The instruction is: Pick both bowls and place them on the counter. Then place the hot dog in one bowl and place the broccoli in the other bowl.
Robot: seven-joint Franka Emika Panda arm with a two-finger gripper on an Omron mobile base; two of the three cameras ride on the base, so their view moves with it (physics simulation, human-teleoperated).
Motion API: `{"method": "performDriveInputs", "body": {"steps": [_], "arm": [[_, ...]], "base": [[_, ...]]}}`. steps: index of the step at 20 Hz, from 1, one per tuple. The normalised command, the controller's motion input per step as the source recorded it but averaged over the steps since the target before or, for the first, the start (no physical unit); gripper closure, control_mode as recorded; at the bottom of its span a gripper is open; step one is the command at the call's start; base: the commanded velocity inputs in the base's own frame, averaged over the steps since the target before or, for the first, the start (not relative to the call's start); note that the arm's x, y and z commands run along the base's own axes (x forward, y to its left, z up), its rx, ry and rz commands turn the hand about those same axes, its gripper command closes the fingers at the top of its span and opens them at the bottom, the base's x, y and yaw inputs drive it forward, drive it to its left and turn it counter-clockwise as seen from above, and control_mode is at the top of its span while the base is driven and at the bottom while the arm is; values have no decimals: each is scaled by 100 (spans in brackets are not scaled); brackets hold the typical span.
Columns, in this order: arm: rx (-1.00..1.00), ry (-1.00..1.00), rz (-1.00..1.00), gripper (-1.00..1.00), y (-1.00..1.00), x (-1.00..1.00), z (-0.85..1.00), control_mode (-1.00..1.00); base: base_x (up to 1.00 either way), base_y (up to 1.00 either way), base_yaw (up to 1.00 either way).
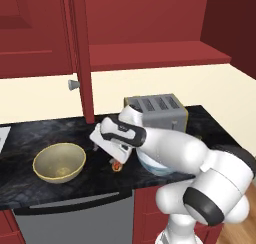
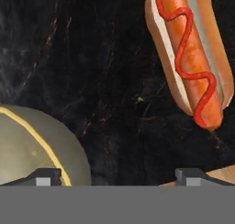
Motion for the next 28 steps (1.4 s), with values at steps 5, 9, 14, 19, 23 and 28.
{"method": "performDriveInputs", "body": {"steps": [5, 9, 14, 19, 23, 28], "arm": [[-22, 3, -1, -100, -11, 0, 28, -100], [-16, 4, 0, -100, -14, 0, 14, -100], [-12, 6, 0, -100, -25, 0, 0, -100], [-4, 3, 0, -100, -20, 0, -14, -100], [0, 0, -1, -100, -16, -5, -31, -100], [-2, -1, 0, -100, -11, 0, -37, -100]], "base": [[0, 0, 0], [0, 0, 0], [0, 0, 0], [0, 0, 0], [0, 0, 0], [0, 0, 0]]}}
